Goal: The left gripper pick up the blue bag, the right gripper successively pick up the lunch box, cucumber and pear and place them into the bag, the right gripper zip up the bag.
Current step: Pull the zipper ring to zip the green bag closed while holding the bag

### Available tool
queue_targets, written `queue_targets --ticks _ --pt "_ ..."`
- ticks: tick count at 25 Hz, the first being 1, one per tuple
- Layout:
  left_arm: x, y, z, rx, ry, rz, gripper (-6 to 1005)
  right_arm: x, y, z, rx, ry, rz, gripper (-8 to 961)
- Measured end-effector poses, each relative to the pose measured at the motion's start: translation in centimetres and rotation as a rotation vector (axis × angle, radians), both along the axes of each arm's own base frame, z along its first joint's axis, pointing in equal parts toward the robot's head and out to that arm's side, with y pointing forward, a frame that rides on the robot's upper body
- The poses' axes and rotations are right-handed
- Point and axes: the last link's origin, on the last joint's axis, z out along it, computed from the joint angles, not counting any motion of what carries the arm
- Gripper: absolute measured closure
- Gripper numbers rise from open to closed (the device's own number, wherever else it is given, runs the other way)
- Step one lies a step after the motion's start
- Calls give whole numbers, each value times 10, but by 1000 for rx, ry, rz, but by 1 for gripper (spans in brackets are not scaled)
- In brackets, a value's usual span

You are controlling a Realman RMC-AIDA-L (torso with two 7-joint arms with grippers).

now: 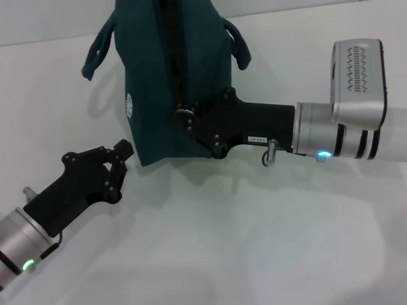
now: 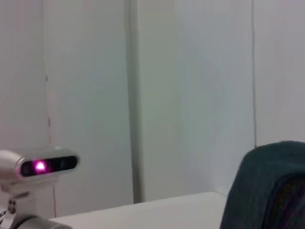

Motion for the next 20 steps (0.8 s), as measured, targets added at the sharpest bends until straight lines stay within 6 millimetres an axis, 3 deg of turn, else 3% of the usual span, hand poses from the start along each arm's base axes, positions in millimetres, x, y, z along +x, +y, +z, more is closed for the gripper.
queue_targets --ticks 11,20 --pt "3 -2 -4 6 55 -63 962 2 1 2 2 15 -26 920" --pt "0 -6 -5 -51 9 -18 674 -4 4 1 2 14 -14 917"
